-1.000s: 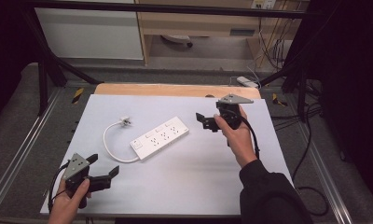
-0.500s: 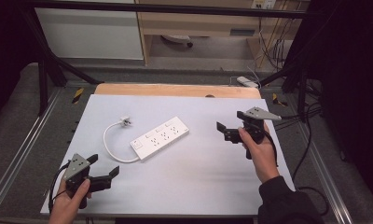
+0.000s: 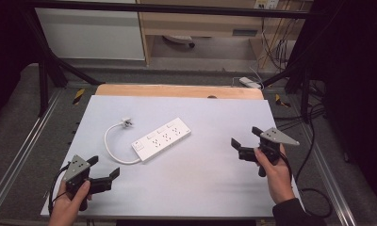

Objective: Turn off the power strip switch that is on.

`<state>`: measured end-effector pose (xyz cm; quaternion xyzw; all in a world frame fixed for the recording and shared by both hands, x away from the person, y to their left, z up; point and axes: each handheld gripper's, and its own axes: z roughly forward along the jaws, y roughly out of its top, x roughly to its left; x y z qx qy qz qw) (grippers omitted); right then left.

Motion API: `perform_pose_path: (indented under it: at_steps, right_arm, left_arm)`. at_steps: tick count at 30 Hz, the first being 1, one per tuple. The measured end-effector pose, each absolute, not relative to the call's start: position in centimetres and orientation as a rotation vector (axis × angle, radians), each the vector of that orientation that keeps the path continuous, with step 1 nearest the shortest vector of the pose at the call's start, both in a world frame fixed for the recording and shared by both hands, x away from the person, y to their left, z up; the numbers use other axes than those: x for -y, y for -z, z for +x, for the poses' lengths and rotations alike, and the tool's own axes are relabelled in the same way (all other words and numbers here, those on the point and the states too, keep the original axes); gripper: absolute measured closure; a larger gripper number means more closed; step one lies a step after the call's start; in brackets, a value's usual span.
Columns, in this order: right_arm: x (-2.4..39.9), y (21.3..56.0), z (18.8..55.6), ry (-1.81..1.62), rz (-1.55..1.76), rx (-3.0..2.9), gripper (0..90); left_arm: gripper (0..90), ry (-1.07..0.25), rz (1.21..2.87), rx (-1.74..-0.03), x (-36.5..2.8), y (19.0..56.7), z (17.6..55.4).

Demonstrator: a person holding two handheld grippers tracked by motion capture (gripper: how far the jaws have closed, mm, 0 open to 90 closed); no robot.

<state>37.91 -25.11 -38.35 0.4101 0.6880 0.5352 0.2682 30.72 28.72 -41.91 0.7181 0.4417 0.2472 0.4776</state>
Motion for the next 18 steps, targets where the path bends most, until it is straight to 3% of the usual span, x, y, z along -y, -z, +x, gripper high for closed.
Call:
perform_pose_path:
  at_steps: [18]
  right_arm:
    - [26.1, 41.8, 35.0, -1.406, 1.094, -1.875, 2.9]
  left_arm:
    - [5.8, -0.604, 1.751, -1.072, -28.7, 41.8, 30.6]
